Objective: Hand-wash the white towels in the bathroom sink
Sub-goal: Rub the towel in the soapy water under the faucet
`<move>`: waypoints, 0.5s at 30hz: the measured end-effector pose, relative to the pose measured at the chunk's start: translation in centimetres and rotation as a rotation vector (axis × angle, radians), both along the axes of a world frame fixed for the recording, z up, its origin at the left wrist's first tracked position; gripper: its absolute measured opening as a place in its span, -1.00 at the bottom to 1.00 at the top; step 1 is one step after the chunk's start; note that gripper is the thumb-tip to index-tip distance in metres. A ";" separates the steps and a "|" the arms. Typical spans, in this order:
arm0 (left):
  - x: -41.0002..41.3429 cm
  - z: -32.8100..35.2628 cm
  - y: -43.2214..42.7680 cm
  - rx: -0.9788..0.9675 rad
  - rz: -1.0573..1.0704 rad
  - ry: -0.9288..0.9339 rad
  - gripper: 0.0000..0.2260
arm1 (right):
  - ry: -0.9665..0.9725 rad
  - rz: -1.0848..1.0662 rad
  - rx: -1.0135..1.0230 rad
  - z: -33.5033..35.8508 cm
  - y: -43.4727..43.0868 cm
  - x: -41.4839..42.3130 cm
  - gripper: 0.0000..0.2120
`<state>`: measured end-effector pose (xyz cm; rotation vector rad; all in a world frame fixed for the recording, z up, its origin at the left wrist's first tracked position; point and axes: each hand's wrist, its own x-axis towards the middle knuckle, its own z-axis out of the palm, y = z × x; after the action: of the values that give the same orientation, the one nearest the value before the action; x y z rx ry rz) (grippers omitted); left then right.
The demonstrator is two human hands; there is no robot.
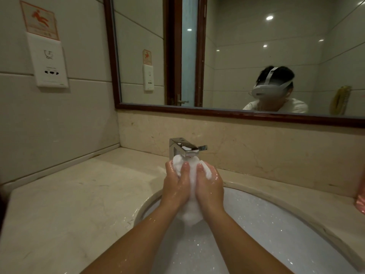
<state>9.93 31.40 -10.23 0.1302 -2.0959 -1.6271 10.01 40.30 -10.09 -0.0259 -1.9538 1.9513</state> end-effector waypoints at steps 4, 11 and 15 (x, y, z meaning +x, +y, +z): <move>0.0 -0.1 -0.1 -0.020 0.006 -0.001 -0.59 | -0.005 0.002 0.011 -0.1 -0.2 0.0 -0.81; 0.0 0.0 -0.1 -0.024 0.019 0.000 -0.62 | -0.010 -0.012 0.008 -0.1 -0.5 0.0 -0.92; 0.0 0.1 -0.2 -0.010 0.017 -0.004 -0.65 | -0.024 -0.012 0.008 0.1 -0.6 0.2 -0.90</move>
<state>9.92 31.22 -10.14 0.1478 -2.1003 -1.6072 10.19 39.72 -10.03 -0.0587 -1.9720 1.9440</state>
